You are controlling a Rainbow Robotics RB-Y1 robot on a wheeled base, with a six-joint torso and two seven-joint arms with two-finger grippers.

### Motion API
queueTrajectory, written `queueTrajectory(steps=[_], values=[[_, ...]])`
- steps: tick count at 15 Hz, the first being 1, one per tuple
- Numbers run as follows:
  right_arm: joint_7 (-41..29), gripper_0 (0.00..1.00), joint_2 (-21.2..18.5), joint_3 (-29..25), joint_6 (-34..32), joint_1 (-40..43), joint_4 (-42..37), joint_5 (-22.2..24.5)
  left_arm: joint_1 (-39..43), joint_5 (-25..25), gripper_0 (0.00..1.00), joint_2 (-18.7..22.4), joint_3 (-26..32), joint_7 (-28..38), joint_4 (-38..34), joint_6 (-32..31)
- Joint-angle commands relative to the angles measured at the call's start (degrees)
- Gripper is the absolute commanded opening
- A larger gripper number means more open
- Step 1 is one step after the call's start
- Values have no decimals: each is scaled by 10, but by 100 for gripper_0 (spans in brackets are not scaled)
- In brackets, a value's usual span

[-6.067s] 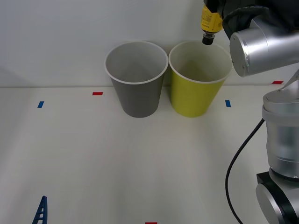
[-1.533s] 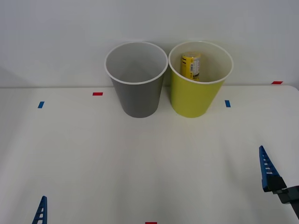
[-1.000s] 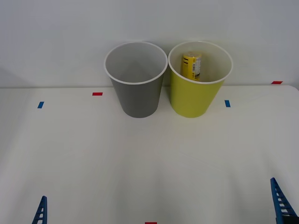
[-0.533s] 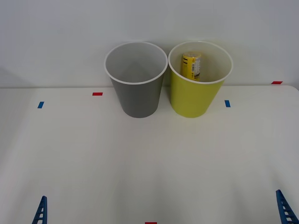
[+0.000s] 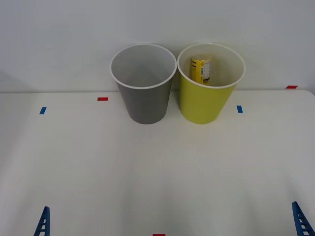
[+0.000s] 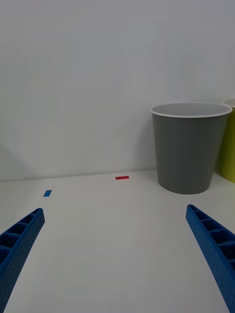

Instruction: Put cans in the gray bin and PET bottles in the light green bin.

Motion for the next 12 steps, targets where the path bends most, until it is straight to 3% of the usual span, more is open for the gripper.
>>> queueTrajectory(steps=[1, 12], values=[[0, 100, 0, 0, 0, 0, 0, 0, 0, 0, 100, 0, 0, 0, 0, 0], [0, 100, 0, 0, 0, 0, 0, 0, 0, 0, 100, 0, 0, 0, 0, 0]])
